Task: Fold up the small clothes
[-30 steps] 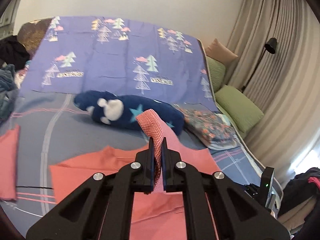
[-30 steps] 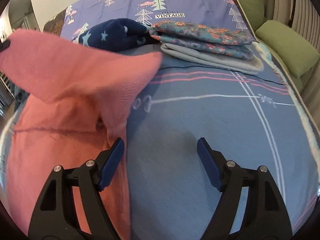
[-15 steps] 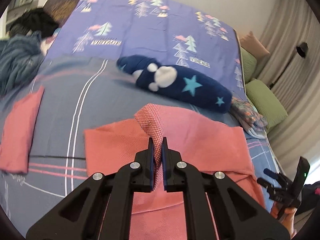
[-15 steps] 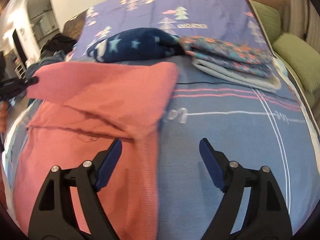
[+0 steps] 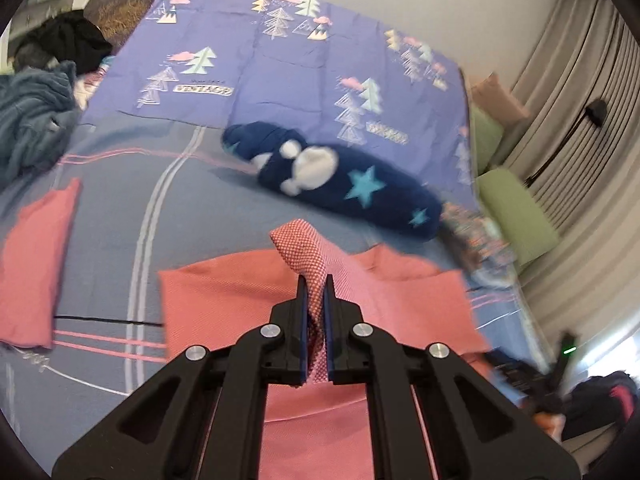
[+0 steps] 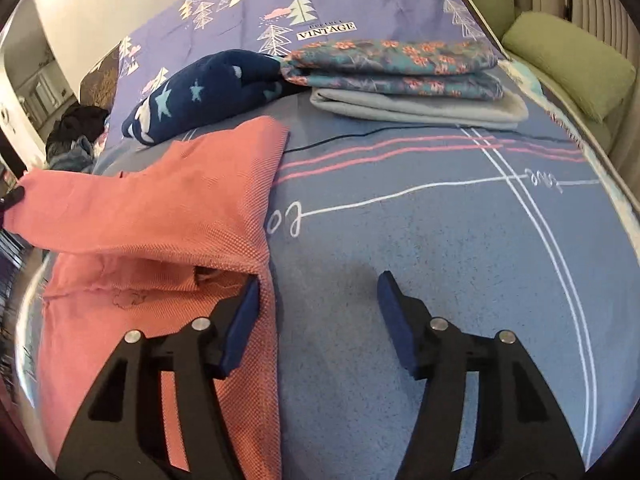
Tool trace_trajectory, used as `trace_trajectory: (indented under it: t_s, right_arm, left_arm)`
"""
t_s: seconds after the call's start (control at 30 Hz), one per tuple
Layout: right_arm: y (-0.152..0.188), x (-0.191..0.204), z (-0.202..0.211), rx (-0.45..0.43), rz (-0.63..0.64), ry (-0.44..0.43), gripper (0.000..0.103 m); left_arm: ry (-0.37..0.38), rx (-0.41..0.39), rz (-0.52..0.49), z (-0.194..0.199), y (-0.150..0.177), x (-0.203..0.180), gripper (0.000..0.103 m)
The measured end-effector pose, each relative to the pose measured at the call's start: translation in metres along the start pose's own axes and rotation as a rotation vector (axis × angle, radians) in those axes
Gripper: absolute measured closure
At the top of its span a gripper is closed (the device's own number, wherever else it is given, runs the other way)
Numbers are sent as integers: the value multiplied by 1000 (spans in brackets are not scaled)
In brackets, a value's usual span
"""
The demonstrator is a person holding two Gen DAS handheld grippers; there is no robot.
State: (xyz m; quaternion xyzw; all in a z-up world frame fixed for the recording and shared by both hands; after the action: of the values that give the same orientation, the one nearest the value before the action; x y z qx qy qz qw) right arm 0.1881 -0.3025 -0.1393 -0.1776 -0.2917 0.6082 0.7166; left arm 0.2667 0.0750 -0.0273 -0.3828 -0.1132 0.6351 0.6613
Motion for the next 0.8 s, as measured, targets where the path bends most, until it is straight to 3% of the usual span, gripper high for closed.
trace_trajectory:
  t_s: [0.13, 0.2, 0.37, 0.4, 0.47, 0.53, 0.63, 0.7, 0.73, 0.8]
  right_arm:
    - [1, -2, 0, 7, -16, -1, 35]
    - [4, -5, 6, 11, -36, -10, 32]
    - [0, 12, 35, -55, 34, -45, 33]
    - [-5, 19, 40, -72, 48, -63, 35]
    - [-19, 39, 44, -89, 76, -134, 64]
    - [-29, 60, 37, -84, 97, -203, 75]
    - [-35, 76, 12, -43, 112, -235, 75]
    - [-23, 67, -21, 65, 103, -133, 81]
    - [-15, 60, -33, 91, 92, -131, 81]
    - [-13, 60, -25, 59, 117, -128, 82]
  left_arm:
    - [-105, 138, -19, -36, 53, 40, 92]
    - [-202, 168, -27, -43, 73, 63, 73]
    - [-282, 92, -14, -26, 73, 84, 66]
    - [-278, 67, -24, -22, 66, 79, 66]
    - [-237, 23, -50, -18, 53, 60, 65]
    - [-187, 11, -76, -22, 48, 39, 63]
    - [-203, 41, -136, -42, 55, 23, 51]
    - [-279, 96, -195, -64, 73, 30, 44]
    - [-330, 92, -225, -73, 81, 38, 38]
    - [-300, 61, -196, -65, 79, 39, 34]
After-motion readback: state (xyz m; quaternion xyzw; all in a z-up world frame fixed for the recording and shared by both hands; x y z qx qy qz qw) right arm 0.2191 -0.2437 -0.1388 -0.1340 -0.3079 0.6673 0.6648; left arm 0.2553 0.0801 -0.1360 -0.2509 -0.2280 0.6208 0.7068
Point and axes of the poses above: each gripper's, at about its wrist camera, not at the fingertips, and z roughly against the way its jaws point, x to its left, y to its underside, the point moved 8 cm from there along -z, roughly the way its jaws point, and after that the axes turned 1 degree about z, right-handed, at the moved point
